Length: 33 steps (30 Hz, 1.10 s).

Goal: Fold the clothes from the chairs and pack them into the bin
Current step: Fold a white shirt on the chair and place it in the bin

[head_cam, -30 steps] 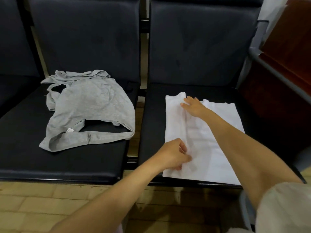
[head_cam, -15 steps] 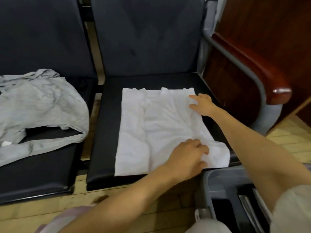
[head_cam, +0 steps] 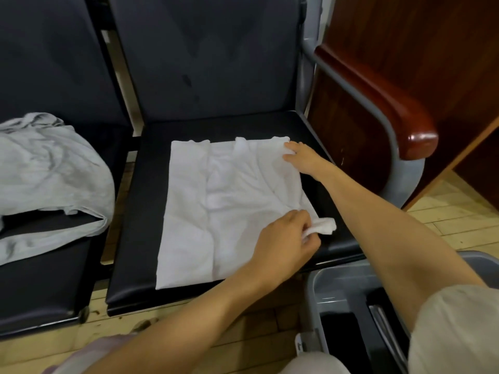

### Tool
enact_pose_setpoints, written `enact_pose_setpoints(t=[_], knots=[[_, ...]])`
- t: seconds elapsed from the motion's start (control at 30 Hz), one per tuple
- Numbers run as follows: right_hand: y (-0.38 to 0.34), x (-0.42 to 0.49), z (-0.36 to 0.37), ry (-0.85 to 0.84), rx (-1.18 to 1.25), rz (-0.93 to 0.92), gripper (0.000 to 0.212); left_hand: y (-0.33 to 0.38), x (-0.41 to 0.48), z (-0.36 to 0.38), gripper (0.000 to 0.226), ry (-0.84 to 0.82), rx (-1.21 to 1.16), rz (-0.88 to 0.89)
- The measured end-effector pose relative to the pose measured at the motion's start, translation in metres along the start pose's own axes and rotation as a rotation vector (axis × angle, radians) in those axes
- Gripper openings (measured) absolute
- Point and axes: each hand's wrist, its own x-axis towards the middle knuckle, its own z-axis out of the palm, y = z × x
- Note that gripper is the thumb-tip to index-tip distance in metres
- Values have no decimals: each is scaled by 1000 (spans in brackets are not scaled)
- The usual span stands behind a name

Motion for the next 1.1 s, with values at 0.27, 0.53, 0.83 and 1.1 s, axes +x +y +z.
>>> enact_pose_setpoints(t=[0.27,0.53,0.83,1.1], knots=[[-100,-2,18,9,36,-147,46,-37,-40,-83,54,-15,-112,-293],[-129,-13,87,-132,-400,-295,41,-68,-65,-103,35,-305,112,-317],[-45,-136,76,59,-257,-763,21,-81,-86,-113,21,-244,100,-308],[38,-203,79,121,-521,-934,43,-104,-111,-126,38,-305,424,-33]])
